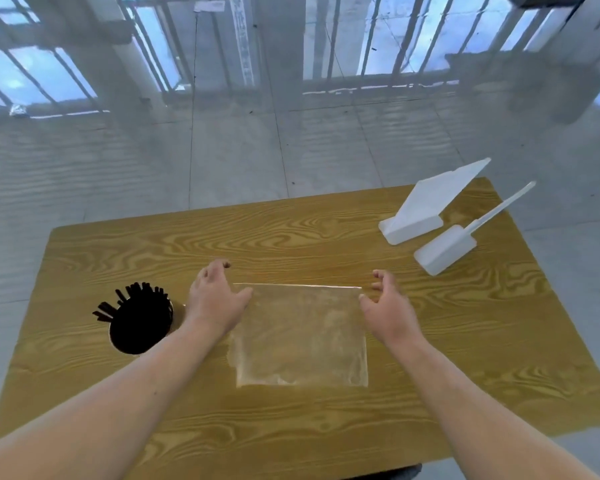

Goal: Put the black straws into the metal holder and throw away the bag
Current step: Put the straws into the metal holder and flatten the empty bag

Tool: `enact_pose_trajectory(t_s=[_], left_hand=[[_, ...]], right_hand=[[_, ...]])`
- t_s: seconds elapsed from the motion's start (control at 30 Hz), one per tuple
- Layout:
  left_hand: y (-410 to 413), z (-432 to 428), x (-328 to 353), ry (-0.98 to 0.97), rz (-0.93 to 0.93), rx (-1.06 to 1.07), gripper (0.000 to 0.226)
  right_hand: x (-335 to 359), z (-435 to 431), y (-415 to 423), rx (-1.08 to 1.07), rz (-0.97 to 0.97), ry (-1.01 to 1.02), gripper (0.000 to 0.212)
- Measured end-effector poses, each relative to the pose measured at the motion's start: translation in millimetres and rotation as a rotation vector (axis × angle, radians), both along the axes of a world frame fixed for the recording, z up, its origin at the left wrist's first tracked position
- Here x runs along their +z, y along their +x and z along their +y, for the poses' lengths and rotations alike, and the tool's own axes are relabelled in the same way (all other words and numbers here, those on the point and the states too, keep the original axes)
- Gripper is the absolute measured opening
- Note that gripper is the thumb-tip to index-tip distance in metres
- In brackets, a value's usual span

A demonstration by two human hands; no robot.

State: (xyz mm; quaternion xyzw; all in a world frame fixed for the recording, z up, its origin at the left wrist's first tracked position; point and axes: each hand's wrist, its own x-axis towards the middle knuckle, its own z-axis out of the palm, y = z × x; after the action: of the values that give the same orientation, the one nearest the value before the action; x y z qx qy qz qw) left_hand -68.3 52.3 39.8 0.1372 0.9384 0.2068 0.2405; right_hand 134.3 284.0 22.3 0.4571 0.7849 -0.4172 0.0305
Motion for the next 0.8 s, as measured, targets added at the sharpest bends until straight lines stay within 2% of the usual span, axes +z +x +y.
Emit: enact_pose_trajectory(t_s=[0.07, 0.17, 0.3, 0.47, 0.63, 0.8], left_hand=[[18, -2, -13, -0.068, 0.038, -0.173, 0.075], [47, -9, -40, -0.122, 0.136, -0.459, 0.08], [77, -21, -77, -0.214, 0.201, -0.629, 0.09], [85, -30, -111, -0.322, 0.169, -0.661, 0.09], [80, -28, -121, -0.295, 0.157, -0.652, 0.085], [69, -19, -122, -0.276, 0.127, -0.668, 0.093]], right_hand=[[-14, -15, 4, 0.222, -0.023, 0.161, 0.065], [-35, -37, 14, 0.553, -0.061, 0.318, 0.072], [-66, -65, 30, 0.782, -0.13, 0.329, 0.076], [-100, -77, 43, 0.886, -0.219, 0.379, 0.079], [-111, -66, 46, 0.866, -0.198, 0.447, 0.076], [-115, -46, 40, 0.897, -0.244, 0.474, 0.078]])
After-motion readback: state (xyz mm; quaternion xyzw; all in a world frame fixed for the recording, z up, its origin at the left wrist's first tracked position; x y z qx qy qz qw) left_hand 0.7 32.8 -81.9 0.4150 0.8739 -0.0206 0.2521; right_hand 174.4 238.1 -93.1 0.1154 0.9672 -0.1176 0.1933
